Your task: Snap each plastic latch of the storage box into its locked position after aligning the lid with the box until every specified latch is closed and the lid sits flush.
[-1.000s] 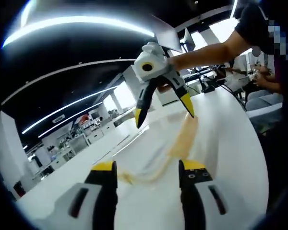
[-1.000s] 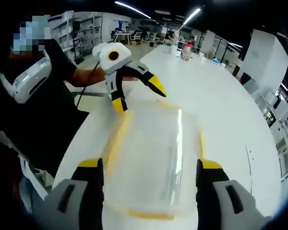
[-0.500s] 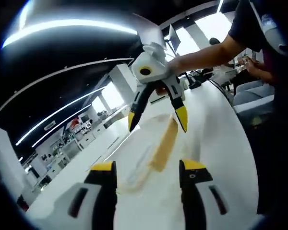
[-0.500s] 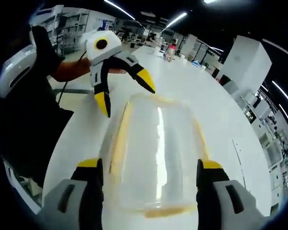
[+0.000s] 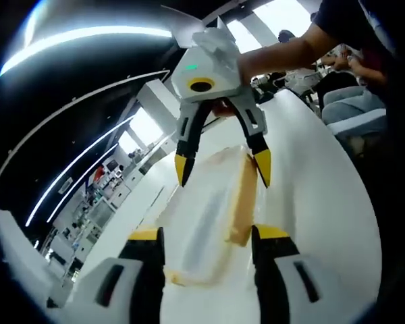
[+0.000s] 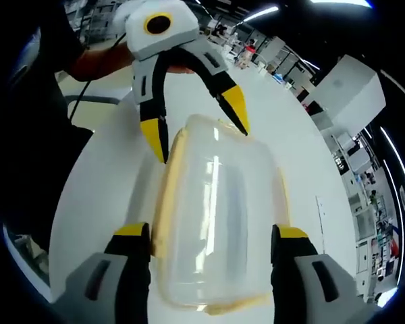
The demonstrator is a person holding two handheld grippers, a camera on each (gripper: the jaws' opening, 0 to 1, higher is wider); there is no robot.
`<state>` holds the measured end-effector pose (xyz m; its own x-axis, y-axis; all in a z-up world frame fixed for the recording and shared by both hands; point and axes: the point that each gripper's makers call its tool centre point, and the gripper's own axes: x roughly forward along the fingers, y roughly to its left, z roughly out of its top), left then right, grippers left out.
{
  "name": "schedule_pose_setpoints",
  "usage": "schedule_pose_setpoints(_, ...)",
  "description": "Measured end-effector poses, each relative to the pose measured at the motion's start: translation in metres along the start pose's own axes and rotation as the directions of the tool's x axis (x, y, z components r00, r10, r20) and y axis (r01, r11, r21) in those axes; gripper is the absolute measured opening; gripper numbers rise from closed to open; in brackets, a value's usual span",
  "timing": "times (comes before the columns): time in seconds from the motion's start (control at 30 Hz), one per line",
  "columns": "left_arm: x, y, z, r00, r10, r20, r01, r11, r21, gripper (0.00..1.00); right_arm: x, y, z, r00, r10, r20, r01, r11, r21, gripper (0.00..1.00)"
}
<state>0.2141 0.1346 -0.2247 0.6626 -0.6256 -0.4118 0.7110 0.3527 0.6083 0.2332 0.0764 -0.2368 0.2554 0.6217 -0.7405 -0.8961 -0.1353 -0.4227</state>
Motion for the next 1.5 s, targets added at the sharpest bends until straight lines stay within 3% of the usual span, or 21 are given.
schedule_pose_setpoints(0.1,-0.003,0.002,0.005,0.997,0.031,0.072,-0.027,0.999,-0.045,0.51,-0.005,-0.006,-0.001,0.996,-0.077,0.034,0.076,0.996,0.047,0.74)
schedule_pose_setpoints(0.2,-0.009,0.007,0.006,0.993,0.043,0.113,-0.033,0.995,-0.091,0.52,-0.01,-0.01,-0.007,0.98,-0.175,0.092,0.156,0.97,0.186,0.78)
schedule_pose_setpoints(0.3,-0.012,0.011,-0.002,0.992,0.032,0.122,-0.02,0.996,-0.092,0.55,-0.018,-0.018,-0.019,0.942,-0.302,0.144,0.23,0.897,0.378,0.88)
schedule_pose_setpoints(0.37,-0.013,0.008,0.002,0.986,-0.006,0.167,0.021,0.996,-0.088,0.64,-0.02,-0.017,-0.023,0.922,-0.345,0.176,0.234,0.858,0.456,0.9)
schedule_pose_setpoints(0.43,-0.022,-0.008,0.015,0.951,-0.109,0.291,0.118,0.993,-0.015,0.75,-0.023,-0.013,-0.027,0.896,-0.388,0.214,0.214,0.803,0.556,0.94)
schedule_pose_setpoints(0.5,-0.027,-0.013,0.018,0.929,-0.157,0.336,0.196,0.977,-0.084,0.76,-0.027,-0.013,-0.028,0.87,-0.425,0.25,0.189,0.756,0.626,0.93)
schedule_pose_setpoints(0.57,-0.03,-0.01,0.021,0.913,-0.157,0.378,0.21,0.972,-0.104,0.76,-0.028,-0.013,-0.026,0.849,-0.451,0.276,0.16,0.716,0.679,0.94)
schedule_pose_setpoints(0.6,-0.033,0.001,0.021,0.896,-0.13,0.425,0.217,0.962,-0.163,0.76,-0.027,-0.009,-0.025,0.828,-0.472,0.302,0.116,0.672,0.731,0.95)
schedule_pose_setpoints(0.7,-0.036,0.02,0.018,0.866,-0.067,0.495,0.228,0.935,-0.272,0.77,-0.023,-0.008,-0.033,0.811,-0.516,0.276,0.149,0.638,0.755,0.98)
schedule_pose_setpoints(0.77,-0.038,0.031,0.017,0.837,-0.029,0.546,0.257,0.902,-0.346,0.79,-0.019,-0.005,-0.032,0.803,-0.522,0.288,0.134,0.629,0.765,0.97)
schedule_pose_setpoints(0.83,-0.04,0.053,0.013,0.785,0.063,0.617,0.303,0.829,-0.47,0.8,-0.014,-0.004,-0.029,0.794,-0.53,0.297,0.119,0.615,0.78,0.97)
schedule_pose_setpoints(0.87,-0.04,0.056,0.012,0.78,0.079,0.621,0.303,0.821,-0.485,0.8,-0.014,-0.003,-0.029,0.794,-0.531,0.297,0.12,0.614,0.78,0.97)
schedule_pose_setpoints(0.9,-0.039,0.067,0.007,0.764,0.133,0.631,0.305,0.787,-0.536,0.8,-0.012,-0.004,-0.029,0.791,-0.54,0.29,0.129,0.609,0.782,0.97)
schedule_pose_setpoints(1.03,-0.023,0.073,-0.005,0.781,0.142,0.608,0.336,0.724,-0.602,0.83,-0.009,-0.006,-0.027,0.773,-0.565,0.287,0.142,0.596,0.79,0.98)
schedule_pose_setpoints(1.2,-0.009,0.068,-0.01,0.812,0.102,0.575,0.356,0.693,-0.627,0.87,-0.007,-0.007,-0.023,0.758,-0.579,0.3,0.129,0.584,0.801,0.98)
schedule_pose_setpoints(1.23,-0.004,0.067,-0.011,0.818,0.095,0.567,0.373,0.663,-0.649,0.86,-0.007,-0.009,-0.022,0.749,-0.59,0.302,0.136,0.583,0.801,0.98)
schedule_pose_setpoints(1.27,-0.003,0.067,-0.012,0.819,0.096,0.565,0.376,0.654,-0.656,0.85,-0.007,-0.009,-0.022,0.746,-0.593,0.304,0.137,0.583,0.801,0.98)
schedule_pose_setpoints(1.3,0.0,0.068,-0.013,0.822,0.103,0.56,0.386,0.622,-0.681,0.84,-0.005,-0.009,-0.019,0.739,-0.597,0.311,0.137,0.585,0.799,0.97)
schedule_pose_setpoints(1.37,0.002,0.069,-0.015,0.821,0.105,0.561,0.404,0.588,-0.701,0.83,-0.004,-0.009,-0.018,0.735,-0.601,0.316,0.129,0.58,0.804,0.96)
schedule_pose_setpoints(1.43,0.005,0.071,-0.018,0.822,0.112,0.559,0.441,0.497,-0.747,0.81,-0.001,-0.008,-0.014,0.721,-0.604,0.341,0.109,0.584,0.805,0.96)
schedule_pose_setpoints(1.5,0.01,0.069,-0.022,0.836,0.092,0.541,0.439,0.48,-0.76,0.77,-0.001,-0.01,-0.013,0.716,-0.61,0.339,0.116,0.583,0.804,0.97)
